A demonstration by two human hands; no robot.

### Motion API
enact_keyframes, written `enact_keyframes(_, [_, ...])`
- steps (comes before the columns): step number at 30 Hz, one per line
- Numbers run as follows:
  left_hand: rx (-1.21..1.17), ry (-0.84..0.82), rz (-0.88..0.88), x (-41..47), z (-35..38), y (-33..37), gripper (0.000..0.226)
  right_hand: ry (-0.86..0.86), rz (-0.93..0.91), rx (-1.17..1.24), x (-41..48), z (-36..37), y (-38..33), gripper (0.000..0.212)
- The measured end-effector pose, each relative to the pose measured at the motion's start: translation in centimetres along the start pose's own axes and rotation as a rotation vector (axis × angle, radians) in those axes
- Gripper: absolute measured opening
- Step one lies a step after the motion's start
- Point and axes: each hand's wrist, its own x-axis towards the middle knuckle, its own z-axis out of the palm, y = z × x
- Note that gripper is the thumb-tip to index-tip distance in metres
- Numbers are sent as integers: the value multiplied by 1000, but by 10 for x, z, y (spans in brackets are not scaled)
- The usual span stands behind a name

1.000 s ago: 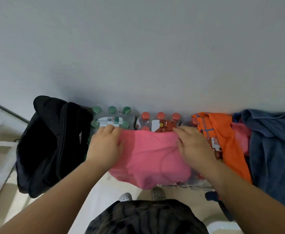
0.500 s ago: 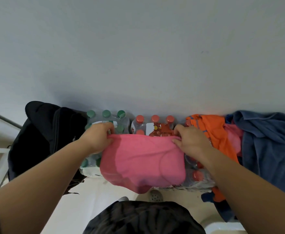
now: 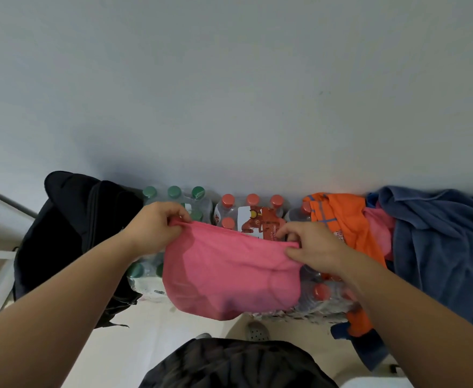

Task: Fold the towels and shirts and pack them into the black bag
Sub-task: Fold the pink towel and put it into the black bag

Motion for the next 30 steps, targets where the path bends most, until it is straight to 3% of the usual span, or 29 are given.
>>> enact_keyframes(5, [35, 61, -14, -16, -4, 6, 31, -84, -110, -97, -17, 6, 2, 18])
enact_keyframes(11, [-4, 155, -27, -29, -6, 5, 20, 87, -106, -83, -28, 14, 9, 6])
enact_keyframes(16, [-118, 126, -25, -39, -18, 10, 19, 214, -58, 172, -40, 3, 8, 9])
enact_keyframes(18, [-121, 108, 0, -42, -27, 12, 19, 243, -100, 217, -48, -8, 2, 26])
enact_keyframes(20, [-115, 77, 33, -44, -38, 15, 18, 251, -146, 228, -58, -21, -8, 36])
enact_keyframes(25, [-140, -134, 106, -59, -75, 31, 19, 316, -79, 323, -77, -53, -40, 7])
enact_keyframes(28, [-239, -309, 144, -73, -104, 41, 13, 261, -94, 478, -97, -75, -60, 11])
enact_keyframes(30, [-234, -330, 143, -78, -116, 42, 12, 238, -94, 508, -104, -79, -67, 14])
